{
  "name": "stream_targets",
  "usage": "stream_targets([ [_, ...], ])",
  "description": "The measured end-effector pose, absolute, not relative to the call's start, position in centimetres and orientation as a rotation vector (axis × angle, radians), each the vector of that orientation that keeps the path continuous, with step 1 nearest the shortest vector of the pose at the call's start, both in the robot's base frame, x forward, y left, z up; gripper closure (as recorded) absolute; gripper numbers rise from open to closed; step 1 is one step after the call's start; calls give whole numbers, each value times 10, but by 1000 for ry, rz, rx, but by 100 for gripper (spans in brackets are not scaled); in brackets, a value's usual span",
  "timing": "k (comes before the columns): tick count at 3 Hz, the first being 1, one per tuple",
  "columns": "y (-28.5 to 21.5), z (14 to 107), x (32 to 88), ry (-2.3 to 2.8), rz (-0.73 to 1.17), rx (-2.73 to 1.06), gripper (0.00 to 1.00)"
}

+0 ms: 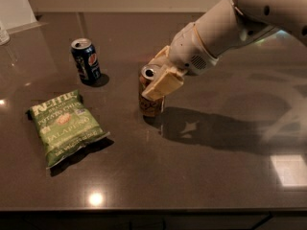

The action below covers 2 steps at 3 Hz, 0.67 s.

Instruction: Move orange can near green jalapeno chip bag

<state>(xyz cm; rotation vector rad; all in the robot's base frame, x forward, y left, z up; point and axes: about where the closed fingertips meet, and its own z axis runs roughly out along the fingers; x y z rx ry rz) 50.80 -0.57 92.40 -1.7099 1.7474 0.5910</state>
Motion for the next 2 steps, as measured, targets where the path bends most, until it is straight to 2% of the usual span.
stream_targets([
  [1, 33, 926, 496, 1713, 676, -1772, 100],
  [2, 51, 925, 491, 1704, 713, -1798, 100],
])
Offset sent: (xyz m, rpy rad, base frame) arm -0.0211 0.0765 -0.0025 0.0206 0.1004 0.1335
